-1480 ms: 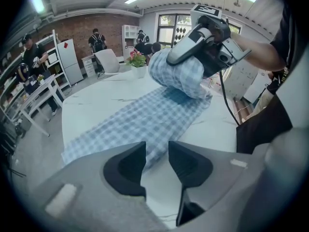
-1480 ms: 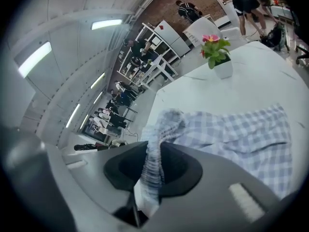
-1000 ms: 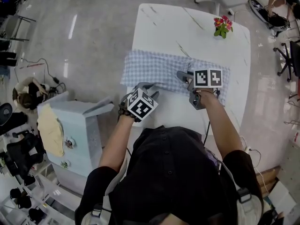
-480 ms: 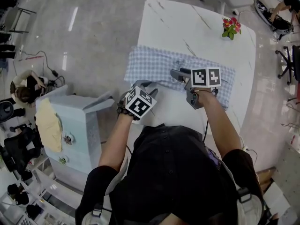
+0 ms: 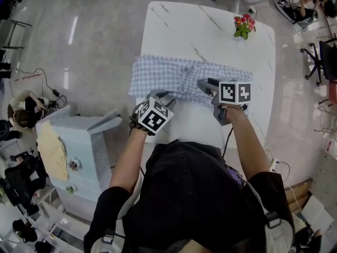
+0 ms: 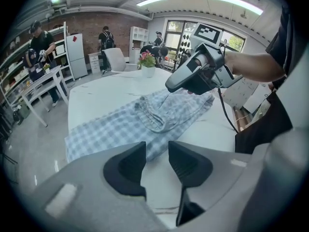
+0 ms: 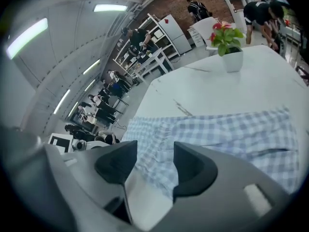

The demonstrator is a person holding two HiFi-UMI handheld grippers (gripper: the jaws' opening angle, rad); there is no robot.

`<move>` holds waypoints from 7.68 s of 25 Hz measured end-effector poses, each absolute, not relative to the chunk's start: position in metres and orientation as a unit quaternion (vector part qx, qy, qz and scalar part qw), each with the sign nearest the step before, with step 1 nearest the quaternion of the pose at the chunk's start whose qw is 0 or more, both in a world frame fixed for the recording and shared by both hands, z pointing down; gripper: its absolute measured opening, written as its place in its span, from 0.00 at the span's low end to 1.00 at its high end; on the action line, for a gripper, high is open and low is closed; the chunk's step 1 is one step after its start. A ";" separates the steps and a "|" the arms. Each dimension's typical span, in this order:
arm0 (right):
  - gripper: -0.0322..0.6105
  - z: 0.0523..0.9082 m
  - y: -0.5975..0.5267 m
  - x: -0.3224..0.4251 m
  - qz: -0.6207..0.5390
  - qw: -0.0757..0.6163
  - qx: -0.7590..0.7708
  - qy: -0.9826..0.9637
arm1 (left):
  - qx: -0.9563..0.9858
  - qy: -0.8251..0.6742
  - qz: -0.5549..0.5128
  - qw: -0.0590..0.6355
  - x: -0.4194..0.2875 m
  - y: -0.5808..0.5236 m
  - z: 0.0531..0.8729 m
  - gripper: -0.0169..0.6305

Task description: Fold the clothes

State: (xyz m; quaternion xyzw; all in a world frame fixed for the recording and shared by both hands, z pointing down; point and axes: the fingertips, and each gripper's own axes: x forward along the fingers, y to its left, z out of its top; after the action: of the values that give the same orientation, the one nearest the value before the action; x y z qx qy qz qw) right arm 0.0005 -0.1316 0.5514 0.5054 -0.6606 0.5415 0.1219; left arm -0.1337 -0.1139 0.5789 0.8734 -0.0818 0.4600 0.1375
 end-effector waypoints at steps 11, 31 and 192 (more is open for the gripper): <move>0.42 0.551 -0.039 0.128 0.526 0.114 0.583 -0.609 | 0.881 -0.037 0.465 0.074 -0.037 -0.087 0.570 0.28; 0.46 0.604 0.033 0.180 0.626 -0.007 0.559 -0.544 | 0.823 -0.047 0.560 0.082 -0.020 -0.068 0.625 0.32; 0.31 0.613 -0.032 0.055 0.328 0.372 0.483 -0.722 | 0.844 -0.082 0.525 0.075 -0.102 -0.096 0.627 0.50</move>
State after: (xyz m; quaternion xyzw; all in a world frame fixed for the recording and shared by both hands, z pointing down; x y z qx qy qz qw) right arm 0.0547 -0.0321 0.6134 0.4827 -0.7221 0.3278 0.3716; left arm -0.1021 -0.0956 0.6274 0.8440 -0.0818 0.5247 0.0755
